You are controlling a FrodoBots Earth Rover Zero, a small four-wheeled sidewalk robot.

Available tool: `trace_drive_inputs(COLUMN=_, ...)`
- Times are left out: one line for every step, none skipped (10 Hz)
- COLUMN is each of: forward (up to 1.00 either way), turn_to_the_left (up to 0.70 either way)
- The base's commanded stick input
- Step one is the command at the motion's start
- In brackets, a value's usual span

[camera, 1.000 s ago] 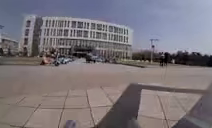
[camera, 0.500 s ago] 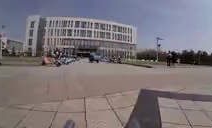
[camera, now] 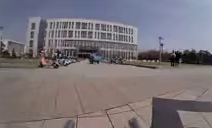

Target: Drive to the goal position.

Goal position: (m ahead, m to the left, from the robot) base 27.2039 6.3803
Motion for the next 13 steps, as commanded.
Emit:
trace_drive_inputs(forward=1.0, turn_to_the_left=0.0)
trace_drive_inputs(forward=1.0, turn_to_the_left=0.0)
trace_drive_inputs(forward=1.0, turn_to_the_left=0.0)
trace_drive_inputs(forward=1.0, turn_to_the_left=0.0)
trace_drive_inputs(forward=1.0, turn_to_the_left=0.0)
trace_drive_inputs(forward=1.0, turn_to_the_left=0.0)
trace_drive_inputs(forward=1.0, turn_to_the_left=0.0)
trace_drive_inputs(forward=1.0, turn_to_the_left=0.0)
trace_drive_inputs(forward=1.0, turn_to_the_left=0.0)
trace_drive_inputs(forward=1.0, turn_to_the_left=0.0)
trace_drive_inputs(forward=1.0, turn_to_the_left=0.0)
trace_drive_inputs(forward=1.0, turn_to_the_left=0.0)
trace_drive_inputs(forward=1.0, turn_to_the_left=0.0)
